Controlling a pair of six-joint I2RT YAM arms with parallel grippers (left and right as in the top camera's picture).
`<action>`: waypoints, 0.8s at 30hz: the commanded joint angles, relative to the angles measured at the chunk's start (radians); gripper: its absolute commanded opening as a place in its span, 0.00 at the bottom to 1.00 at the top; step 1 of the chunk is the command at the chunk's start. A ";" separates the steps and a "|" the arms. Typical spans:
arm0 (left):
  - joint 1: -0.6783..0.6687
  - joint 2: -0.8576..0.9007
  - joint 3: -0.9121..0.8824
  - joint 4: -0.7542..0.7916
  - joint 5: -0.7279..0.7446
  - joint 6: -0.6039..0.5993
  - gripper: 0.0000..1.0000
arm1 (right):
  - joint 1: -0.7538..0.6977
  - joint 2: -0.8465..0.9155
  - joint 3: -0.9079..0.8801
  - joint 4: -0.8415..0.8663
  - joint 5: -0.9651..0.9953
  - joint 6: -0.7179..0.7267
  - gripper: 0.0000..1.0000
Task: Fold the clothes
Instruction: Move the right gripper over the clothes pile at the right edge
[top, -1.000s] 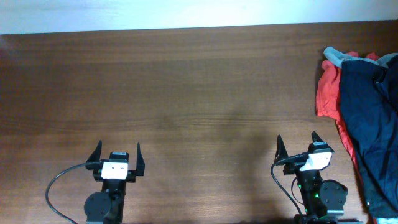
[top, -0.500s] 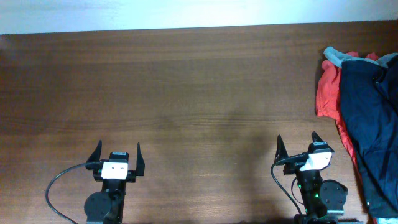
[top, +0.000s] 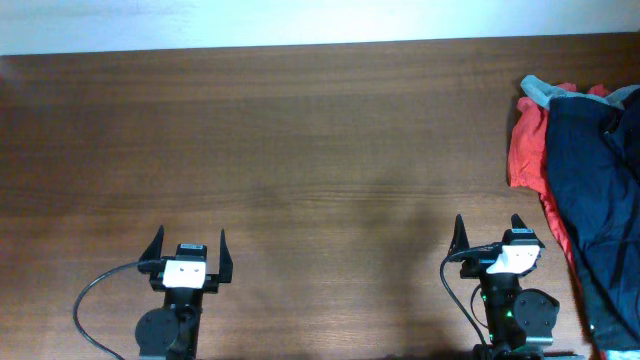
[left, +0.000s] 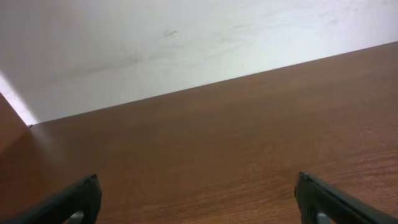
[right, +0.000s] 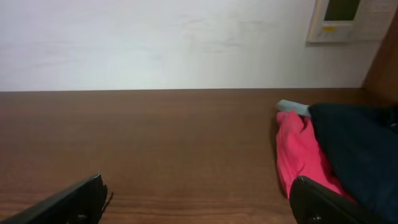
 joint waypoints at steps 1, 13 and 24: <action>-0.005 -0.004 -0.006 0.000 0.005 0.016 0.99 | -0.006 -0.006 -0.005 -0.003 -0.045 0.012 0.99; -0.005 -0.004 -0.006 0.000 0.005 0.016 0.99 | -0.006 -0.005 0.208 -0.119 -0.175 0.188 0.98; -0.005 -0.004 -0.006 0.000 0.005 0.016 0.99 | -0.006 0.343 0.766 -0.492 0.101 0.172 0.99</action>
